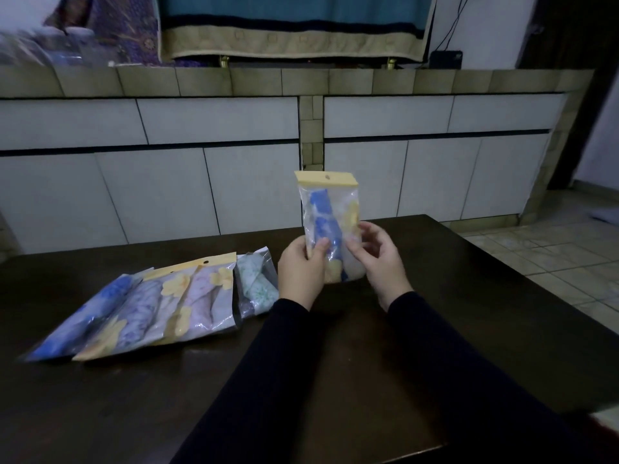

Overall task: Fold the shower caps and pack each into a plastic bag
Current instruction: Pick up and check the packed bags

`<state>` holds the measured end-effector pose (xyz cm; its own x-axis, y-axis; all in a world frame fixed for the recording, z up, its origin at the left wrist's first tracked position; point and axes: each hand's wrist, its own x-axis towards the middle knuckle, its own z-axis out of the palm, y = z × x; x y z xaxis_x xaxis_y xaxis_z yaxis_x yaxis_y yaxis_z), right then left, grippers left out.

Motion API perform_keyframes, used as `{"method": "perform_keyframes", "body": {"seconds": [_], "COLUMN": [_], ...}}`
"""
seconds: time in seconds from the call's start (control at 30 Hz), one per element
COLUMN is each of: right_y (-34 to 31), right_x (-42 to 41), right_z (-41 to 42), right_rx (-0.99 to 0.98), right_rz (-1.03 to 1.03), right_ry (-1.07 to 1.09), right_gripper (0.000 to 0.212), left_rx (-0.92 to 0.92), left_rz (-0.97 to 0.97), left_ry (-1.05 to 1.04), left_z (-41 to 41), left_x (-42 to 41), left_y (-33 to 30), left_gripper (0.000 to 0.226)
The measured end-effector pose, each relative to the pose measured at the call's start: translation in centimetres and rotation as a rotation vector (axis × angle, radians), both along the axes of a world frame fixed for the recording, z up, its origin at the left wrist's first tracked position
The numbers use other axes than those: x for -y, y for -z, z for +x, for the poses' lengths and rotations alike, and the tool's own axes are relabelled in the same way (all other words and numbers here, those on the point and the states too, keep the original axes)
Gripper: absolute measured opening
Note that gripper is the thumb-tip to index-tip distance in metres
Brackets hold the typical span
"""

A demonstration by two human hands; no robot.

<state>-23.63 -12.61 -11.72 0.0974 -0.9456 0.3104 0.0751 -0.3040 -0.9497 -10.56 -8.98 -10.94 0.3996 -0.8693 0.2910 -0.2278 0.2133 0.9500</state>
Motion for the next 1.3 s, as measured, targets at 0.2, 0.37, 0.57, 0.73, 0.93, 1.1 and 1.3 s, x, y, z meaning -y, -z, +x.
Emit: {"method": "perform_keyframes", "body": {"seconds": [0.2,0.37,0.57,0.73,0.93,1.1,1.3], "right_y": [0.0,-0.3,-0.6,-0.4,-0.2,-0.7,-0.4], "right_x": [-0.3,0.2,0.4,0.7,0.2,-2.1,-4.8], "right_z": [0.0,-0.2,1.4,4.1,6.0,7.6,12.1], "right_rx": [-0.099,-0.515,-0.804,-0.821,-0.871,-1.130,-1.161], "right_rz": [0.226,0.179,0.250,0.267,0.275,-0.024,-0.229], "right_ry": [-0.078,0.160,0.156,0.121,0.097,0.253,0.104], "right_gripper": [0.030,0.023,0.038,0.055,0.061,0.066,0.059], "left_rx": [0.076,0.831,0.813,0.764,0.788,0.769,0.756], "left_rz": [0.122,0.439,0.902,0.836,0.708,0.382,0.651], "left_ry": [0.066,-0.505,-0.317,-0.357,-0.380,-0.591,-0.702], "left_z": [0.8,2.8,5.6,5.5,5.7,11.0,17.5], "left_x": [-0.6,-2.3,-2.8,-3.1,-4.4,-6.5,-9.0], "left_y": [-0.4,-1.2,-0.8,-0.8,-1.4,-1.8,-0.5], "left_gripper": [0.018,0.054,0.073,0.058,0.061,0.048,0.061]}}
